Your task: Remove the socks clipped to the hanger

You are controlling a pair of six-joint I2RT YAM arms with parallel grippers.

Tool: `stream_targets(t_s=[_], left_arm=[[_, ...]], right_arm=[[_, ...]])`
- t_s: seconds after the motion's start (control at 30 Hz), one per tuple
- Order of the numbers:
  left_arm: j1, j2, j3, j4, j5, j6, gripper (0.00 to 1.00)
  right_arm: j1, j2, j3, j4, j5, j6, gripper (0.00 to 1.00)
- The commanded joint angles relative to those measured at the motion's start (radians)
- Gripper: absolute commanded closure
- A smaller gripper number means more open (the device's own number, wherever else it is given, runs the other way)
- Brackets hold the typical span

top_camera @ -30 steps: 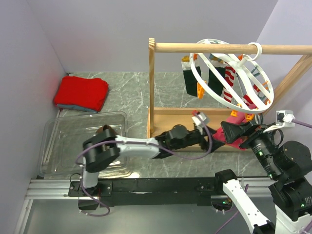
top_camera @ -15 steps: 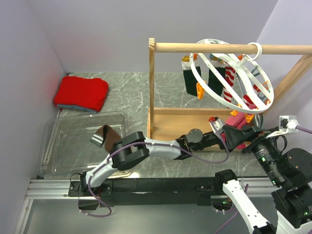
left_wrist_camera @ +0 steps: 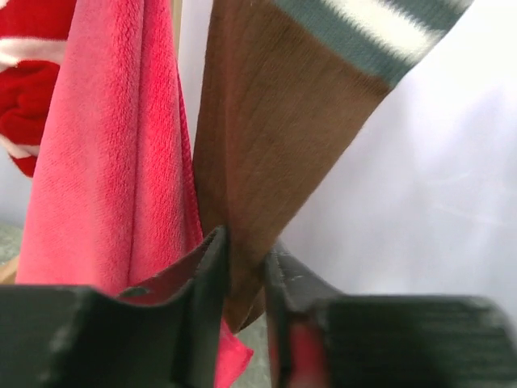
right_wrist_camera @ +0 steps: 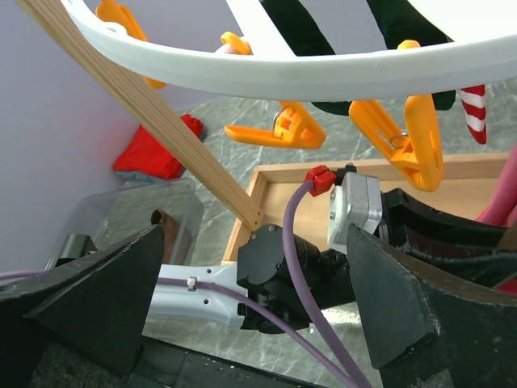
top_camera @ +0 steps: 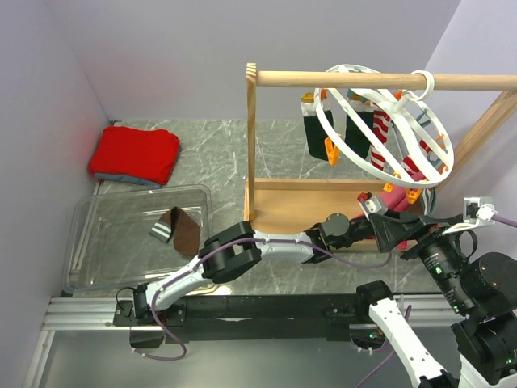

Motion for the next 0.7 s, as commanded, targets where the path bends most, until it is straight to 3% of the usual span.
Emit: stream_targets(t_s=[0.0,0.03,0.07,0.3,0.5,0.67], left_arm=[[-0.005,-0.019,0.061,-0.008,0.013,0.018,0.82],[-0.005,-0.049,0.042,-0.021,0.019,0.017,0.94],[-0.005,-0.072,0.027,-0.035,0.024,0.008,0.99],[-0.003,-0.399,-0.324,-0.086,0.093,-0.097,0.99],[-0.003,-0.644,-0.450,-0.287,0.245,-0.166,0.99],[-0.003,-0.753,-0.504,-0.426,0.335,-0.216,0.98]], right_arm=[[-0.005,-0.007,0.020,0.001,-0.001,0.005,0.00],[-0.005,-0.007,0.020,-0.001,-0.001,0.006,0.00],[-0.005,-0.007,0.021,-0.007,0.001,0.006,0.00],[-0.005,0.008,0.031,-0.010,0.015,0.012,0.00],[-0.005,0.020,0.028,0.032,-0.037,0.038,0.00],[-0.005,0.028,0.058,0.070,-0.128,0.067,0.00]])
